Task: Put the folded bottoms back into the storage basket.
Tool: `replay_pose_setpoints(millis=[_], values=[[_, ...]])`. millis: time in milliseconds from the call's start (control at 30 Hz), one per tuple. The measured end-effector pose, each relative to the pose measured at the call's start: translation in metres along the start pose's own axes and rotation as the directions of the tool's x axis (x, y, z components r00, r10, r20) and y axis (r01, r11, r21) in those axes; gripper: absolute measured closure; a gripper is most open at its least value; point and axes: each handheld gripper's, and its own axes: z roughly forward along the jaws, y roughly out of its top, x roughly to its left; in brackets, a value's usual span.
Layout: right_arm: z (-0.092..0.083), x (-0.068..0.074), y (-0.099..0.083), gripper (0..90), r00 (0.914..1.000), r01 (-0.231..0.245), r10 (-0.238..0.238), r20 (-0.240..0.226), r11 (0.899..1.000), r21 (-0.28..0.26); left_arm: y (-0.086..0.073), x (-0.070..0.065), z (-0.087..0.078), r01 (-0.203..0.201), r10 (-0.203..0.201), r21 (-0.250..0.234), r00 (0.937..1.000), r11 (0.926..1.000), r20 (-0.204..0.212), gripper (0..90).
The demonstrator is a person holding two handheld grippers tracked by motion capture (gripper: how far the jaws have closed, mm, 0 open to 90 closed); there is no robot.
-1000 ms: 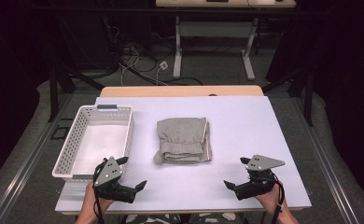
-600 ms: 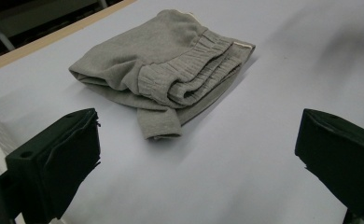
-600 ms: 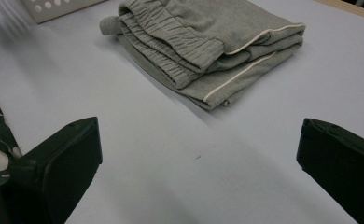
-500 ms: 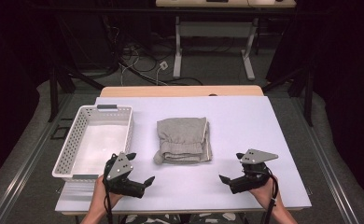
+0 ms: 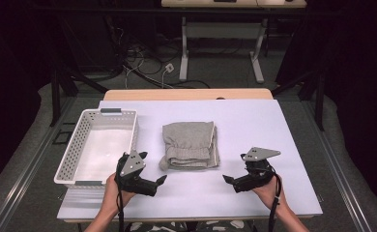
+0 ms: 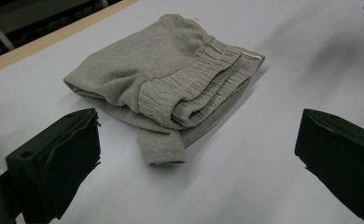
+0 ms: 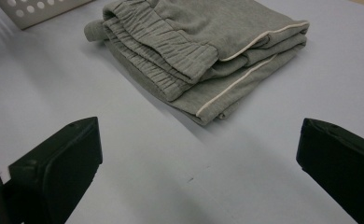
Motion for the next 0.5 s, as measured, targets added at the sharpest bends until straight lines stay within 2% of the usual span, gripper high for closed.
replay_pose_setpoints(millis=[33,200,500], values=[[0.003,-0.001,0.002,0.0,0.9999,-0.008,0.008,-0.006,1.0,0.005,0.002,0.001,0.003,0.021,-0.022,0.018,0.9997,0.9996,0.014,0.1],[0.011,-0.001,0.007,0.0,0.9998,-0.013,0.013,-0.015,1.0,0.022,0.005,0.003,0.01,0.037,-0.038,0.037,0.999,0.9986,0.021,0.1],[0.022,-0.003,0.014,0.0,0.9996,-0.022,0.023,-0.019,0.999,0.037,0.015,0.005,0.021,0.037,-0.038,0.047,0.9987,0.9982,0.033,0.0]])
